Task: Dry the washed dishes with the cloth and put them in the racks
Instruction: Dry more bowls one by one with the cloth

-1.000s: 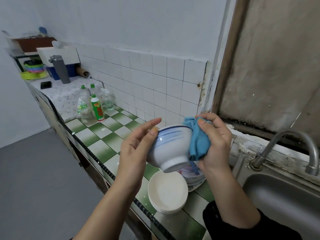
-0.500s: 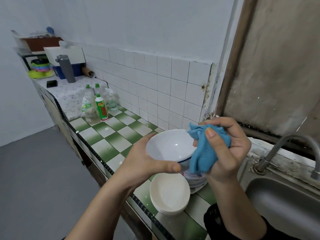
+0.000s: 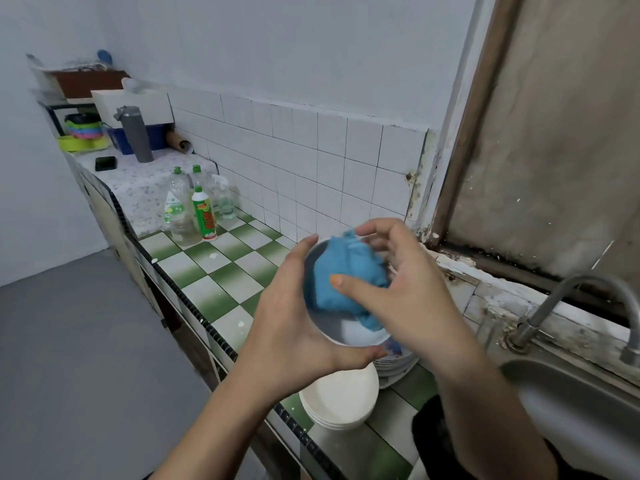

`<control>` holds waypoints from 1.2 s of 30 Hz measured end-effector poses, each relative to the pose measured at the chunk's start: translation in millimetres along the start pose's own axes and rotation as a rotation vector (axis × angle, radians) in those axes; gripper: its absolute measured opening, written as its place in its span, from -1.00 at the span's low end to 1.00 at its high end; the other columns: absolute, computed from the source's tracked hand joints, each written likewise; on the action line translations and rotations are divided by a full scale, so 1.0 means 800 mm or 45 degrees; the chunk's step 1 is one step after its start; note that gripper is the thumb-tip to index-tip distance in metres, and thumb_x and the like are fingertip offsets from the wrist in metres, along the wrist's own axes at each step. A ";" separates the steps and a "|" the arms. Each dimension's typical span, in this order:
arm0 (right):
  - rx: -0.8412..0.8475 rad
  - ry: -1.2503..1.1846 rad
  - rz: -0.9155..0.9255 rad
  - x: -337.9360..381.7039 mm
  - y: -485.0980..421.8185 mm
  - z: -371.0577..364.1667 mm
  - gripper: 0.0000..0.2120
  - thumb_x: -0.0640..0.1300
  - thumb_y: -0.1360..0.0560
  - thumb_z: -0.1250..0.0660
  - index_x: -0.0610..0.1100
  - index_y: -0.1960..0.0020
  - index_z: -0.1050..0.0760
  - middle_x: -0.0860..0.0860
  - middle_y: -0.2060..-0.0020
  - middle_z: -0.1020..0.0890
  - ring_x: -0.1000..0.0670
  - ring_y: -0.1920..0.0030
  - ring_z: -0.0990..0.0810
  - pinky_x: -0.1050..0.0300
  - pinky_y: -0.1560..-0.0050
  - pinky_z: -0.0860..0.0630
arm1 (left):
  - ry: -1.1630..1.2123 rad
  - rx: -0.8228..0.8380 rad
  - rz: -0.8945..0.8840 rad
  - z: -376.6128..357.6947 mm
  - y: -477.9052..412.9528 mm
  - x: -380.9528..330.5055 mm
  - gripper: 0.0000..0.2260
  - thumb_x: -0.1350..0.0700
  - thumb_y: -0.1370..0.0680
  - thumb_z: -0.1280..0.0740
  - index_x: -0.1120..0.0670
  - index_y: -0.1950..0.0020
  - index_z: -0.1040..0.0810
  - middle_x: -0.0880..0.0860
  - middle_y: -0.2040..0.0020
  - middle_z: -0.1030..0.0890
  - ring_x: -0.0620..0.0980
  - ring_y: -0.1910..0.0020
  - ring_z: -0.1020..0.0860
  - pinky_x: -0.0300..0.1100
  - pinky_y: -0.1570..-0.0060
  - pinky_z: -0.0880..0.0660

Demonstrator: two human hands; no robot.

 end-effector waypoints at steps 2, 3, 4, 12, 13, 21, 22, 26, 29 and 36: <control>-0.116 0.095 0.040 -0.004 0.005 -0.017 -0.63 -0.17 -0.33 -0.58 0.09 0.01 -0.48 0.15 0.08 -0.62 0.21 0.05 -0.60 0.25 0.02 -0.56 | 0.034 -0.001 0.000 -0.002 0.000 -0.001 0.09 -0.18 -0.01 -0.58 0.02 -0.48 -0.25 -0.20 -0.27 -0.50 -0.32 -0.21 -0.49 -0.47 -0.13 -0.40; -0.096 0.027 0.051 -0.005 0.008 -0.022 -0.67 -0.16 -0.35 -0.56 0.09 0.02 -0.50 0.14 0.08 -0.64 0.18 0.04 -0.62 0.20 -0.01 -0.58 | 0.053 -0.001 0.015 -0.002 0.000 0.000 0.08 -0.14 -0.01 -0.58 0.00 -0.47 -0.24 -0.20 -0.24 -0.51 -0.31 -0.18 -0.52 -0.43 -0.12 -0.44; -0.016 -0.035 0.057 -0.005 0.011 -0.026 -0.71 -0.16 -0.37 -0.54 0.09 0.02 -0.53 0.13 0.08 -0.66 0.15 0.01 -0.63 0.14 -0.04 -0.59 | 0.059 -0.006 0.026 0.000 0.000 0.003 0.07 -0.12 -0.01 -0.57 -0.02 -0.47 -0.23 -0.19 -0.21 -0.53 -0.28 -0.15 -0.54 -0.36 -0.11 -0.48; 0.125 0.247 0.113 0.005 0.006 -0.026 -0.74 -0.25 -0.42 -0.47 0.10 0.06 -0.59 0.18 0.10 -0.65 0.17 0.03 -0.60 0.13 -0.09 -0.53 | 0.046 -0.031 -0.011 -0.004 0.007 0.013 0.03 -0.15 -0.05 -0.54 0.01 -0.46 -0.23 -0.14 -0.24 -0.50 -0.16 -0.22 -0.52 -0.29 -0.18 -0.46; 0.006 0.193 0.091 0.002 0.007 -0.030 -0.74 -0.25 -0.42 -0.47 0.11 0.07 -0.58 0.20 0.11 -0.66 0.18 0.04 -0.61 0.13 -0.08 -0.55 | 0.059 -0.028 -0.025 -0.007 0.007 0.014 0.03 -0.13 -0.06 -0.55 0.05 -0.47 -0.24 -0.13 -0.28 -0.48 -0.13 -0.27 -0.50 -0.24 -0.22 -0.45; 0.275 0.040 0.041 -0.006 0.001 -0.026 -0.77 -0.24 -0.45 -0.47 0.09 0.09 -0.60 0.12 0.13 -0.70 0.13 0.04 -0.66 0.02 -0.11 -0.59 | -0.030 -0.041 0.019 0.002 0.012 0.014 0.11 -0.21 -0.02 -0.60 -0.04 -0.49 -0.20 -0.14 -0.29 -0.47 -0.21 -0.26 -0.48 -0.30 -0.21 -0.46; 0.146 -0.033 0.024 -0.008 -0.001 -0.028 -0.78 -0.24 -0.45 -0.47 0.09 0.11 -0.60 0.10 0.14 -0.71 0.12 0.05 -0.67 0.00 -0.09 -0.61 | -0.028 -0.040 0.006 -0.001 0.012 0.014 0.11 -0.18 -0.03 -0.63 -0.03 -0.49 -0.21 -0.14 -0.31 -0.46 -0.18 -0.29 -0.47 -0.21 -0.25 -0.46; 0.101 -0.059 0.061 -0.017 -0.003 -0.037 -0.86 -0.17 -0.46 -0.47 0.08 0.14 -0.61 0.10 0.14 -0.71 0.12 0.05 -0.68 -0.05 -0.11 -0.60 | -0.042 -0.049 0.010 0.003 0.014 0.016 0.12 -0.19 -0.03 -0.63 -0.06 -0.49 -0.20 -0.14 -0.30 -0.47 -0.18 -0.28 -0.48 -0.22 -0.23 -0.48; 0.572 0.116 0.107 -0.014 -0.010 -0.024 -0.83 -0.04 -0.39 -0.45 0.02 0.02 -0.62 0.09 0.05 -0.69 0.07 -0.02 -0.66 -0.10 -0.16 -0.56 | -0.079 -0.028 0.052 0.015 0.014 0.021 0.13 -0.26 0.00 -0.57 -0.12 -0.49 -0.18 -0.13 -0.20 -0.52 -0.21 -0.16 -0.53 -0.30 -0.12 -0.50; 0.852 0.326 0.204 -0.015 -0.014 -0.005 -0.68 -0.12 -0.32 -0.50 0.08 -0.05 -0.63 0.09 0.03 -0.68 0.03 -0.03 -0.65 -0.12 -0.11 -0.56 | -0.109 0.095 0.059 0.013 0.019 0.028 0.10 -0.25 0.00 -0.58 -0.21 -0.45 -0.15 -0.20 -0.23 -0.49 -0.18 -0.19 -0.52 -0.13 -0.12 -0.53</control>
Point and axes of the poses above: each hand's wrist, its own y-axis away from the middle knuckle, its own z-axis out of the back of the hand, x = y × z, the point moved 1 cm from there along -y, towards the middle knuckle
